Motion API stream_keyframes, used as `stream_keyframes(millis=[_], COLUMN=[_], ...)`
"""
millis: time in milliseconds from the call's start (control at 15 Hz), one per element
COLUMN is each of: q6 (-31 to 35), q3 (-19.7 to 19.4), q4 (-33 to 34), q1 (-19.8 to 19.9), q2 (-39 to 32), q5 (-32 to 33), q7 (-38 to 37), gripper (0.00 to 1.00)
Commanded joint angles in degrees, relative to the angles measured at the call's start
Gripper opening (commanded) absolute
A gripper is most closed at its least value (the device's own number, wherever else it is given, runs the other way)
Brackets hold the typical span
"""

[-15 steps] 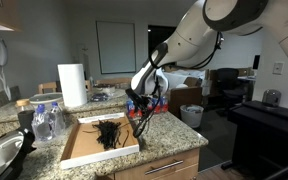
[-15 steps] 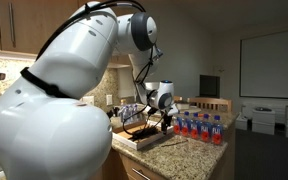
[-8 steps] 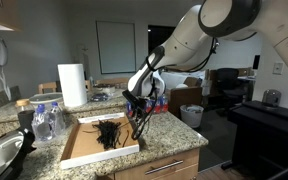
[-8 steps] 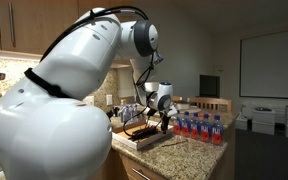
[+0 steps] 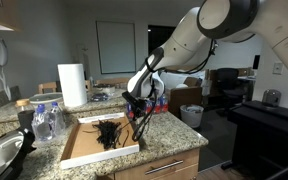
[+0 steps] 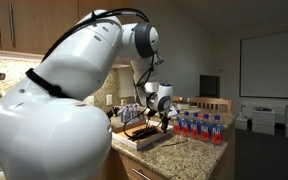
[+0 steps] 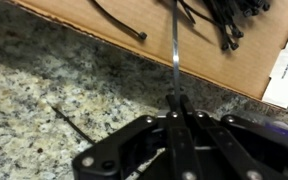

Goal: Pick up the black objects from the counter and put them on the box cover

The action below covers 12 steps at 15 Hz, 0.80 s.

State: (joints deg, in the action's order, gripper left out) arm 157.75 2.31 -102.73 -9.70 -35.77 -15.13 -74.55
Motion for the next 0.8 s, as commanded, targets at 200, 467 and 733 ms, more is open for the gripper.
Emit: stream_keyframes(millis=[200, 467, 733], q6=[0.6, -1.4, -4.1], q3=[-4.8, -8.1, -10.3], q4=[-4.6, -3.9, -1.1], q1=[-3.8, -8.0, -11.2], q2=[7.8, 12.1, 14.0], q5=[4.3, 12.3, 21.1], q7=[-0.6, -1.1, -3.1], gripper=[0.01, 0.01, 0.01])
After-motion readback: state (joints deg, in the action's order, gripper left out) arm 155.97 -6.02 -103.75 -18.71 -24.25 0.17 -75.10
